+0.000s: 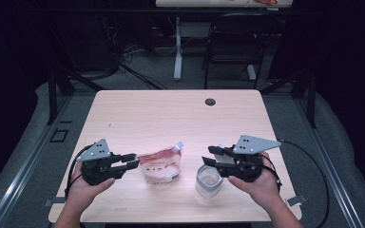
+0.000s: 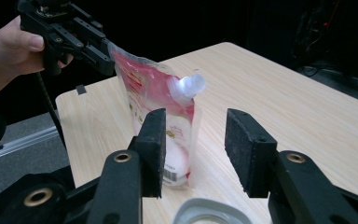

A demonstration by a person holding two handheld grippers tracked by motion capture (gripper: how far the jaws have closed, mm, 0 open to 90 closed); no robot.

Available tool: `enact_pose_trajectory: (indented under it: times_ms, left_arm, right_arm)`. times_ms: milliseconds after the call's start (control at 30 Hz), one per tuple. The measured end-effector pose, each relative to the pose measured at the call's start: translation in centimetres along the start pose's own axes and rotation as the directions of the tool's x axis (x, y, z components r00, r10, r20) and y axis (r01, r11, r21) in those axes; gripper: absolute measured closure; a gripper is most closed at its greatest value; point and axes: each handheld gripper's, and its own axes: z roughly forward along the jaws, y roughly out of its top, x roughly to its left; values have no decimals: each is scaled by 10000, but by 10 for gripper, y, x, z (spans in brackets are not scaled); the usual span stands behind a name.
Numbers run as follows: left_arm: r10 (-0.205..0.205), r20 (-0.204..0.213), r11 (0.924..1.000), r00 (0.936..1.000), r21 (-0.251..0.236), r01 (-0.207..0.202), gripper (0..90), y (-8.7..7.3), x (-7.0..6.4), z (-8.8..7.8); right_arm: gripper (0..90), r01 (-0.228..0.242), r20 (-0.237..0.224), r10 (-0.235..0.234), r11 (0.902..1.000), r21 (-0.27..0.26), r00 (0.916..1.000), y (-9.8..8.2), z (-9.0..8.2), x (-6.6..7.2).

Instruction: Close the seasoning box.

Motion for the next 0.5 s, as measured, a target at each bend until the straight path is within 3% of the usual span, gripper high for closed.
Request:
enact_pose_trajectory:
  times_ms: [300,500]
  left_arm:
    - [9,-16,9999,10000,117,-9,712,-2,2,3]
    - [13,109,9999,9999,140,-15,710,-4,3,2]
  right_arm:
    - [592,-73,-289,73,10000,4,9996,0,27,-1]
    - [552,-65,-217,66,10000,47,9997,2,45,0]
